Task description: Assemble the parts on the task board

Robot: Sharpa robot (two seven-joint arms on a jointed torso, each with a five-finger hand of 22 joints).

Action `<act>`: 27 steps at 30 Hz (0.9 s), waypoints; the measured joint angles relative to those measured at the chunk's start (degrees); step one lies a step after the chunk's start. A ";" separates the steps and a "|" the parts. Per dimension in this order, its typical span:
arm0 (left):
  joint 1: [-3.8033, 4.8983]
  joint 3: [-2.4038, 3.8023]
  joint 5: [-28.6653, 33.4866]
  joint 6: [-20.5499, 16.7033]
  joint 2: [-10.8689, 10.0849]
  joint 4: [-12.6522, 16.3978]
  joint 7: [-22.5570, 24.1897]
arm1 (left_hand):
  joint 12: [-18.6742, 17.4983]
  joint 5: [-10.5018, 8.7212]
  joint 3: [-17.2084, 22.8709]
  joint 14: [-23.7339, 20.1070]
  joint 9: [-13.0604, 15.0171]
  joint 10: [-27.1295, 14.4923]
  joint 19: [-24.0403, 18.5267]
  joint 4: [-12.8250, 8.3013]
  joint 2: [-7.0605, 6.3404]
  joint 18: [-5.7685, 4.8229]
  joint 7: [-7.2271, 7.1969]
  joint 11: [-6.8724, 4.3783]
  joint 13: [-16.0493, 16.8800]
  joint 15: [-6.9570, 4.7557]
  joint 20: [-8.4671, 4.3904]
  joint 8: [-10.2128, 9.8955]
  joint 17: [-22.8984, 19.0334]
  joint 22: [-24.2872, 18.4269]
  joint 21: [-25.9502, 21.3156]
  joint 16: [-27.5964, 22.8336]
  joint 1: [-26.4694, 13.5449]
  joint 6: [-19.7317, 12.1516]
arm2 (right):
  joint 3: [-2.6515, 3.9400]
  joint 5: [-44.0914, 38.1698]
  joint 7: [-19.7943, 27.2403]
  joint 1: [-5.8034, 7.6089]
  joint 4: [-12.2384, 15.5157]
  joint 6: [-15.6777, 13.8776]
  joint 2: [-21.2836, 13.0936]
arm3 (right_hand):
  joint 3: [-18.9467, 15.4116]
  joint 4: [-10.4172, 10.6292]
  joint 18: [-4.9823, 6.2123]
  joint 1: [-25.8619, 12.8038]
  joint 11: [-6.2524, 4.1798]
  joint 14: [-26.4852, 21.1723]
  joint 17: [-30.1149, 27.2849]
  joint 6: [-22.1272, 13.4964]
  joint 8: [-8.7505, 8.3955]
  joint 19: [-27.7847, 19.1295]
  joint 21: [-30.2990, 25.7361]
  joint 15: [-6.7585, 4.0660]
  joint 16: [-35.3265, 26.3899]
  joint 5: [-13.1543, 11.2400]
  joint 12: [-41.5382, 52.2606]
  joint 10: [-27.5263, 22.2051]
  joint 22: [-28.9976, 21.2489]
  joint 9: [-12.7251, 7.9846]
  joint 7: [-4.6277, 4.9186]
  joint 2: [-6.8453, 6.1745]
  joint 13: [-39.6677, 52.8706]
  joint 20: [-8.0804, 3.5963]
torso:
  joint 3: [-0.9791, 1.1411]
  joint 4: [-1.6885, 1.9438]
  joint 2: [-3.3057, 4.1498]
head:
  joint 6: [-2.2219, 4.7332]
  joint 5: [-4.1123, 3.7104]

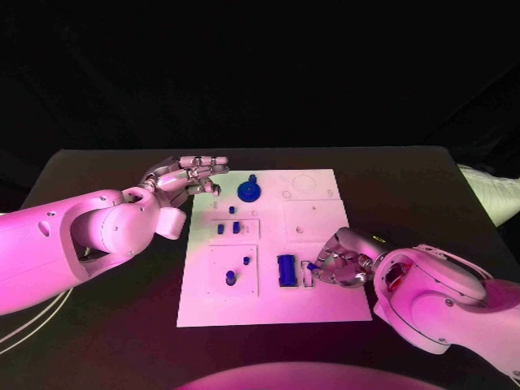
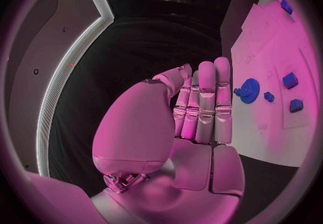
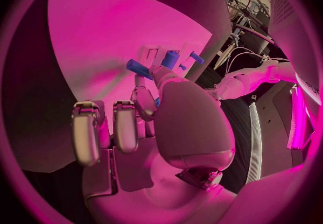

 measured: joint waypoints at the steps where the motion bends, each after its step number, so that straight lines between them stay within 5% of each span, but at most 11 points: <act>1: 0.00 0.00 0.00 0.00 0.00 0.01 0.00 | 0.00 0.00 0.00 0.00 0.00 0.00 0.00 0.00 0.00 0.00 0.00 0.00 0.00 0.00 0.00 0.00 0.00 0.00 0.00 0.00 0.00 0.00 | -0.01 0.22 0.00 -0.03 -0.19 0.00 0.19 | -0.08 0.40 0.00 -0.69 0.00 0.00 0.00 0.12 0.00 0.00 0.00 0.00 0.00 0.44 0.00 0.00 0.00 0.16 0.10 -0.04 0.03 0.00 | 0.02 0.00 0.00 | -0.01 0.02; 6: 0.00 0.00 0.00 0.00 -0.01 0.05 0.01 | 0.00 0.00 0.00 0.00 0.00 0.00 0.00 0.00 0.00 0.00 0.00 0.00 0.00 0.00 0.00 0.00 0.00 0.00 0.00 0.00 0.00 0.00 | -0.02 0.76 -0.02 -0.10 -1.22 0.20 1.13 | -1.44 1.85 0.00 -3.31 -0.21 0.00 0.00 0.89 0.22 0.00 0.22 0.00 0.00 2.99 0.02 0.22 0.00 0.60 -0.10 -0.03 0.28 0.00 | 0.02 -0.01 0.00 | -0.07 0.03; 27: 0.00 0.00 0.00 0.10 -0.03 0.62 -0.14 | 0.22 0.00 0.00 -0.01 0.00 -0.21 0.00 0.00 0.00 0.00 0.00 -0.20 0.01 0.02 0.00 0.00 -0.10 -0.01 0.00 0.00 0.00 0.00 | -0.03 0.26 -0.13 -0.24 -3.74 2.23 3.49 | -3.08 2.88 -0.88 -5.87 -0.41 0.20 -0.02 1.79 0.64 0.00 0.44 -0.20 0.36 3.54 -0.61 0.62 -0.02 1.51 -0.58 1.52 -0.25 -0.42 | 0.04 -0.07 -0.03 | -0.28 0.20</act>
